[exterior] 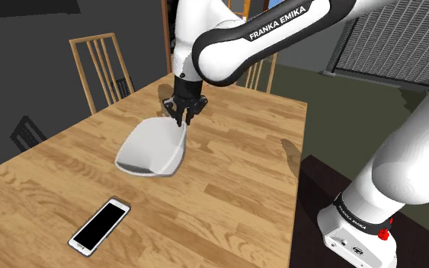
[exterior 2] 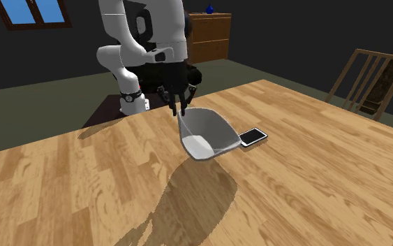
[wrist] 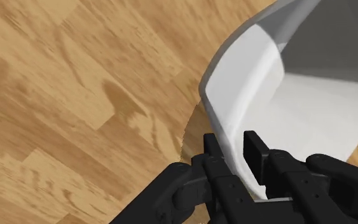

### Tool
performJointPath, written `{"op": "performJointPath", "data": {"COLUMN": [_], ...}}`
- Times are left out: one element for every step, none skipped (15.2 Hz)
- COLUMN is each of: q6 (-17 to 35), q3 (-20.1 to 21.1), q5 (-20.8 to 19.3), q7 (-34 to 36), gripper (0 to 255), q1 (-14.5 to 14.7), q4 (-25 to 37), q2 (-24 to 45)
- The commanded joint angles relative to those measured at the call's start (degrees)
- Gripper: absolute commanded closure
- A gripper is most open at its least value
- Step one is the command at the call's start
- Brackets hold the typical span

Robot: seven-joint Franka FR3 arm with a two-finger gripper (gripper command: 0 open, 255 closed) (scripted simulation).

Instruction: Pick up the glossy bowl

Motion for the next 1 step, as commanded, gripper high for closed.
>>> {"op": "performJointPath", "data": {"q6": [-0.5], "q3": [0.0], "q5": [0.2], "q7": [0.0], "gripper": [255], "q1": [0.1], "q4": [0.4], "q2": [-0.3]}}
